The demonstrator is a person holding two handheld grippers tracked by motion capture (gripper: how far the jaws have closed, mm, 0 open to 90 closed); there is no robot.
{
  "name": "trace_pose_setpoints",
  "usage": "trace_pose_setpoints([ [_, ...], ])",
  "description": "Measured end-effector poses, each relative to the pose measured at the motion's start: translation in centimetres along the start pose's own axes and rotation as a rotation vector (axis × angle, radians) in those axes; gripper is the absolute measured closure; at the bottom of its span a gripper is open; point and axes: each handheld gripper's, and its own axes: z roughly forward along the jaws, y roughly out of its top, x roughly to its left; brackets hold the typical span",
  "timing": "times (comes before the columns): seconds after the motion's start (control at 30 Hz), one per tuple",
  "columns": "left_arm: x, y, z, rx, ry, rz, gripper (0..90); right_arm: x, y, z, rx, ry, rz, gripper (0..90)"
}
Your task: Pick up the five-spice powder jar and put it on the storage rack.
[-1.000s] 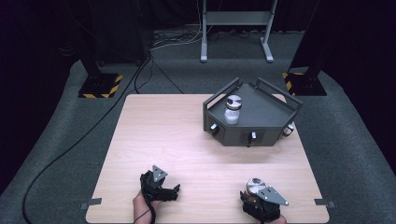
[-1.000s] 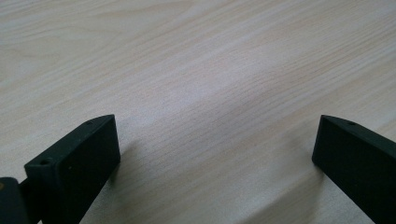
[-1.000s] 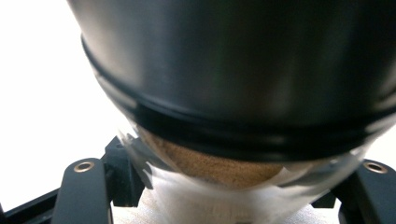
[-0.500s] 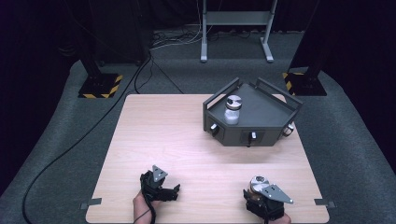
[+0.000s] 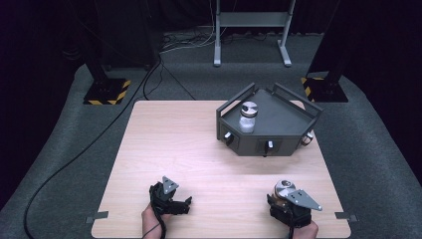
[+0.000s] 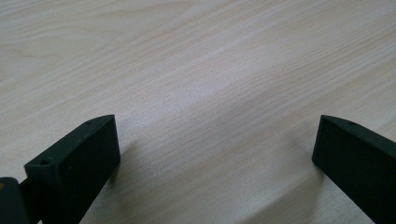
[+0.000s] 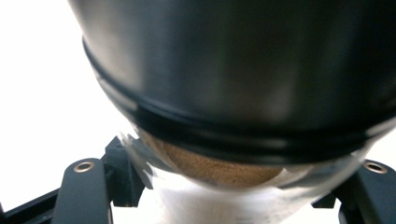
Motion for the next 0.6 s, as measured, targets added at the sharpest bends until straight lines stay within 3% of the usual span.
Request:
trace_pose_setpoints([
  [0.6, 0.0, 0.0, 0.0, 0.0, 0.0, 0.001, 0.6, -1.4, 2.4, -0.5, -0.025, -0.042, -0.023, 30.3],
])
